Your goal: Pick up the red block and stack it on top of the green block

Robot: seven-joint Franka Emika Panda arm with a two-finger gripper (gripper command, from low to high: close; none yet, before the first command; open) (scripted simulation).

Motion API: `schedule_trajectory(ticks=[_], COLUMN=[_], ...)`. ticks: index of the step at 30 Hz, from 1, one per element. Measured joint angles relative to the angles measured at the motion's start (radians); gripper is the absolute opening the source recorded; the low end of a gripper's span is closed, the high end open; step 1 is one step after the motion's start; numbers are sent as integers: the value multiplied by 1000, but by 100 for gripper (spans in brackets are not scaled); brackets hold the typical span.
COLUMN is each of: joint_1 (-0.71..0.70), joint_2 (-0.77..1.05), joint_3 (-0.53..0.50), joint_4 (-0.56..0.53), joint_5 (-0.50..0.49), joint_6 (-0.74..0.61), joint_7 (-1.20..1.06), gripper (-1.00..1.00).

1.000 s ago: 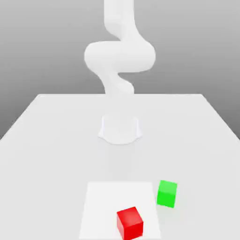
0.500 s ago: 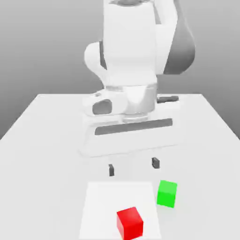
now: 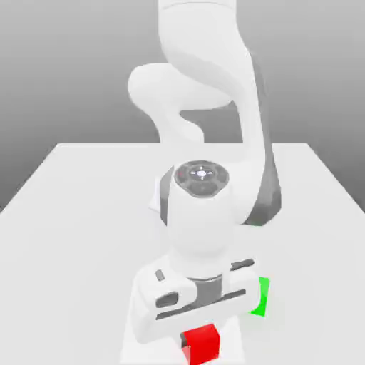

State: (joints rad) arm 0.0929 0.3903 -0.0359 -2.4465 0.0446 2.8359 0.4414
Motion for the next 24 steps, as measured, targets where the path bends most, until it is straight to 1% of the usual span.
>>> schedule_trajectory(ticks=[2,6,9,12,14,16,20,21,24], joint_1=[1,6,44,131,179,189,192,195,195], joint_2=[-34,-167,-273,-382,-454,-452,-329,-294,-294], joint_3=[-2,-4,46,97,112,117,110,105,105], joint_4=[-6,-31,-117,-215,-281,-312,-316,-315,-315], joint_5=[-5,-20,-12,-9,-15,-28,-61,-70,-70], joint_6=[-28,-136,-158,-168,-173,-140,-13,21,21], joint_7=[3,13,-14,-43,-55,-54,-33,-27,-27], gripper=[-100,-100,-100,-100,-100,-100,-100,100,100])
